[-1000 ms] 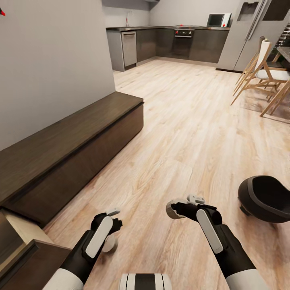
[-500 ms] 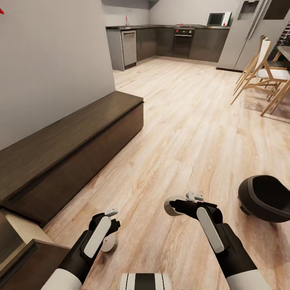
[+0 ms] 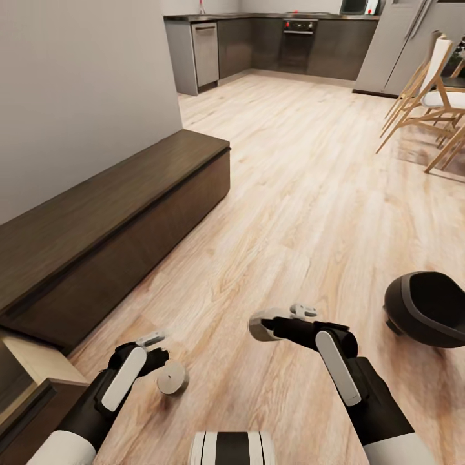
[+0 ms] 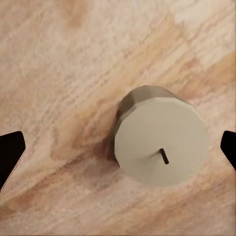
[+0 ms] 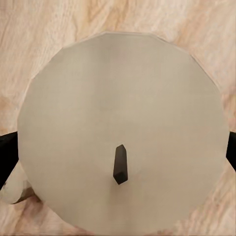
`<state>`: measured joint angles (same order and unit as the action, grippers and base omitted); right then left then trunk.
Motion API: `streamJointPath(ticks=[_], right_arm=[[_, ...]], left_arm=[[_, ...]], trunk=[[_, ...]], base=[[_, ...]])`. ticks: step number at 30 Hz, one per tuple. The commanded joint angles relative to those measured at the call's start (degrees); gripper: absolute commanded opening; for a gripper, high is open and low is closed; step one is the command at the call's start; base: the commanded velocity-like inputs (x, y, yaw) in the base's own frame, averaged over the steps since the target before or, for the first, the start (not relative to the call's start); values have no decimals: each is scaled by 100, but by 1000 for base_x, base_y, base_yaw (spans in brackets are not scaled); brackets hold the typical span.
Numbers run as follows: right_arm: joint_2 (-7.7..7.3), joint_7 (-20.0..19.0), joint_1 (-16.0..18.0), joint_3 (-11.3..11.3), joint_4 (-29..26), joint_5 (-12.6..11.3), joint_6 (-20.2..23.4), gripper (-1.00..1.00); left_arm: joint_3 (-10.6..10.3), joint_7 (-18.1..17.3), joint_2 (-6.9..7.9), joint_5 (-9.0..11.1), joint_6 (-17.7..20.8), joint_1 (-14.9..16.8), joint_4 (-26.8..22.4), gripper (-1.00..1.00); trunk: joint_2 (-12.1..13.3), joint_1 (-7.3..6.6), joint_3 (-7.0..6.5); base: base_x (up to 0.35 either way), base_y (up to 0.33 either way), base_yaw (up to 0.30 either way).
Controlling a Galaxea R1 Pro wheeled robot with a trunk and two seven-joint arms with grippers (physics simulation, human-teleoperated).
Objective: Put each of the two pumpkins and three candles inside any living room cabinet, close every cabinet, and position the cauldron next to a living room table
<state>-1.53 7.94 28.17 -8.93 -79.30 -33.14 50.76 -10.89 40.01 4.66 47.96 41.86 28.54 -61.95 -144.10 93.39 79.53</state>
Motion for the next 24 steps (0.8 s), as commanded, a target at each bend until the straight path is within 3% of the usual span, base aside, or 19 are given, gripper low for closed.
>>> streamJointPath(ticks=[1,6,10,17,20,24], right_arm=[[-9,-64,4,-7,-5,-52,13,-100],[-3,-336,4,8,-4,-52,8,-100],[9,-595,3,9,10,-49,-34,-100],[-8,-712,4,28,-84,-52,-34,-100],[-12,-1022,3,51,-106,-48,-32,-100],[-14,-1295,4,55,-108,-44,-34,-100]], left_arm=[[8,-96,99,59,5,3,-3,100],[6,-226,169,22,3,3,6,100],[-30,-197,133,9,-33,3,14,100],[-37,-192,90,-3,-179,3,16,100],[-32,-225,82,3,-173,3,8,100],[-169,-253,-59,5,-174,3,-8,100]], trunk=[[-3,1,27],[-10,14,138],[-15,24,226],[-25,42,381],[-29,50,448],[-30,53,470]], base=[[0,0,0],[0,0,0],[0,0,0],[0,0,0],[0,0,0],[0,0,0]])
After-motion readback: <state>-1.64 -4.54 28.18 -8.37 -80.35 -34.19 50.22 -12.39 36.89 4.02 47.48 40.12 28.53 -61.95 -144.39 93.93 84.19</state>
